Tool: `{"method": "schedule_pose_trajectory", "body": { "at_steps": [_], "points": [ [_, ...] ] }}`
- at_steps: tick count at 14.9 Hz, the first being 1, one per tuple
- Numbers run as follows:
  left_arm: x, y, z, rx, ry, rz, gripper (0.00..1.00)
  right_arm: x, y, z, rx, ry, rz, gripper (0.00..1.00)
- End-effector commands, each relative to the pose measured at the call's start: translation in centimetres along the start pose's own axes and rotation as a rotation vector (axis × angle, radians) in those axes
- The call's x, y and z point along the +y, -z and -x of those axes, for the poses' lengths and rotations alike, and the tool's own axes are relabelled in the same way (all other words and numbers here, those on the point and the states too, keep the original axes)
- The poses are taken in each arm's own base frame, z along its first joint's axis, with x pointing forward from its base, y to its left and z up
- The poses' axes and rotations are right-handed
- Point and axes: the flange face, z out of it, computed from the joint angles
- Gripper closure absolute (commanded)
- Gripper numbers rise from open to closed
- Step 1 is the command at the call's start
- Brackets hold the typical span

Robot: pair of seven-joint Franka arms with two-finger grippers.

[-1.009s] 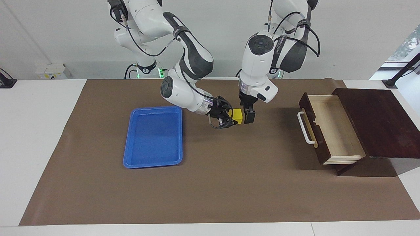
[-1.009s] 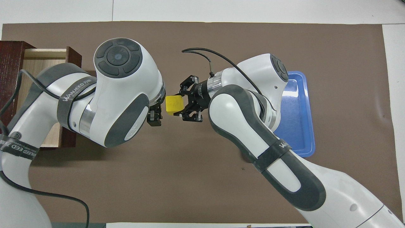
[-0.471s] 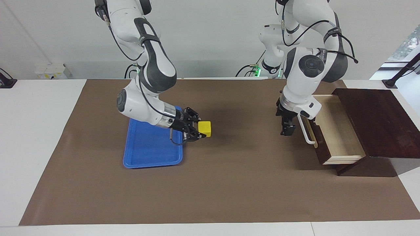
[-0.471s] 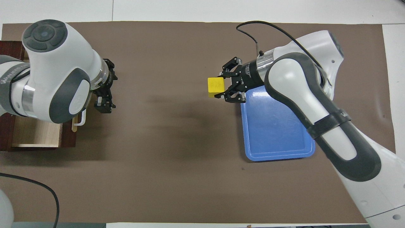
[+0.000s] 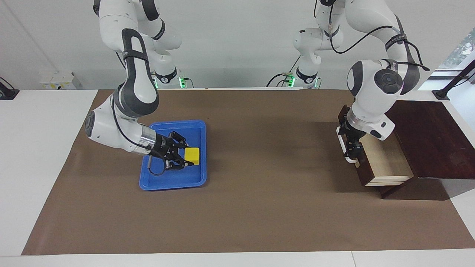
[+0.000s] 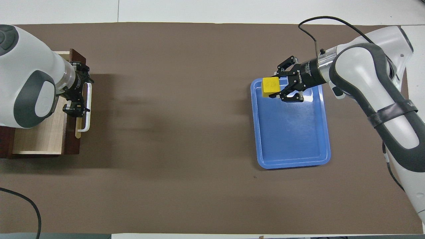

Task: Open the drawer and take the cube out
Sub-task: 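Lower the yellow cube into the blue tray with the right gripper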

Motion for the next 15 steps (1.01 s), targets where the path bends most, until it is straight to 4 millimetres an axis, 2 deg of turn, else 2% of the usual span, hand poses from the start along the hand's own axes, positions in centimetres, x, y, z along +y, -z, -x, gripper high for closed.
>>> {"method": "schedule_pose_trajectory", "body": {
  "at_steps": [1,2,6,12,15],
  "points": [
    [-1.1,0.1,-2.2,0.018,-0.025,0.012,0.00,1.2,0.8,-2.9,0.012,0.011,0.030,1.00],
    [-1.1,0.1,-2.5,0.035,-0.039,0.010,0.00,1.7,1.2,-4.4,0.011,0.003,0.030,1.00],
    [-1.5,-0.4,-6.3,0.044,-0.051,-0.003,0.00,3.9,1.4,-8.5,-0.006,0.008,0.065,1.00],
    [-2.3,-0.7,-11.7,0.042,-0.027,-0.006,0.00,5.8,0.0,-9.8,-0.006,0.018,0.092,1.00],
    [-2.4,-0.7,-13.7,0.044,-0.013,0.010,0.00,6.7,-0.6,-10.6,-0.006,0.024,0.101,1.00]
  ]
}}
